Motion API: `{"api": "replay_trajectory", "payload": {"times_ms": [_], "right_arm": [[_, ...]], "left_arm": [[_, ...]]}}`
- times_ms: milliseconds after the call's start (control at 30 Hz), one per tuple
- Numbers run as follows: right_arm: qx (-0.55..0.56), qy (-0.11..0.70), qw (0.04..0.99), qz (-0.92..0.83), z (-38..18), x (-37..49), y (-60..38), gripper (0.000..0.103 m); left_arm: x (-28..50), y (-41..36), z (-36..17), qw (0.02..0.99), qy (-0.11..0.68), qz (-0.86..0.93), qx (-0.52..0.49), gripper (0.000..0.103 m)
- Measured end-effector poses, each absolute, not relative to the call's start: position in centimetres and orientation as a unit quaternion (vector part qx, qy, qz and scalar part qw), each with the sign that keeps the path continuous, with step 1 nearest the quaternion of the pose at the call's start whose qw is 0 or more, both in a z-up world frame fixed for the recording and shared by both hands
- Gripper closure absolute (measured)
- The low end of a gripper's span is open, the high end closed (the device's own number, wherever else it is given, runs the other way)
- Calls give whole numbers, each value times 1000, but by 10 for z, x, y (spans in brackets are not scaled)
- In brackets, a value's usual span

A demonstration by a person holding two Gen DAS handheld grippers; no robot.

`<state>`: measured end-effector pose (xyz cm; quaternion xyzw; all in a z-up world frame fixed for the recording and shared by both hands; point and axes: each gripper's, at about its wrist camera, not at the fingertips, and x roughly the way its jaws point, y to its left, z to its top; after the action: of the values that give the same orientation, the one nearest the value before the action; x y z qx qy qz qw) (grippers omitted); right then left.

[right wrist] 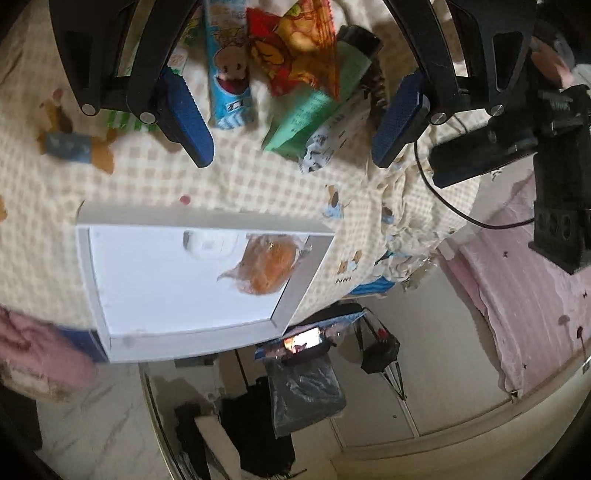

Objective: Organize objects
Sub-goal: 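Move the left gripper down to the clear hair claw clip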

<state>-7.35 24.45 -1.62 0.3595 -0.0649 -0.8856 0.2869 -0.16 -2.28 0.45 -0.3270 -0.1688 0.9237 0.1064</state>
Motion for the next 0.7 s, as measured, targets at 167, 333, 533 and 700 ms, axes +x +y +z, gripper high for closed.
{"api": "replay_trajectory", "payload": {"times_ms": [167, 333, 533, 700], "right_arm": [[352, -62, 276, -892, -15, -73, 246, 15], [342, -60, 263, -900, -11, -75, 251, 15], [330, -55, 260, -906, -6, -75, 256, 15], [331, -60, 260, -905, -7, -78, 257, 15]], "left_arm": [[4, -21, -6, 91, -171, 926, -324, 0], [5, -3, -11, 101, -132, 929, -331, 0], [2, 2, -20, 81, -118, 926, -350, 0], [-2, -6, -26, 55, -130, 922, -360, 0]]}}
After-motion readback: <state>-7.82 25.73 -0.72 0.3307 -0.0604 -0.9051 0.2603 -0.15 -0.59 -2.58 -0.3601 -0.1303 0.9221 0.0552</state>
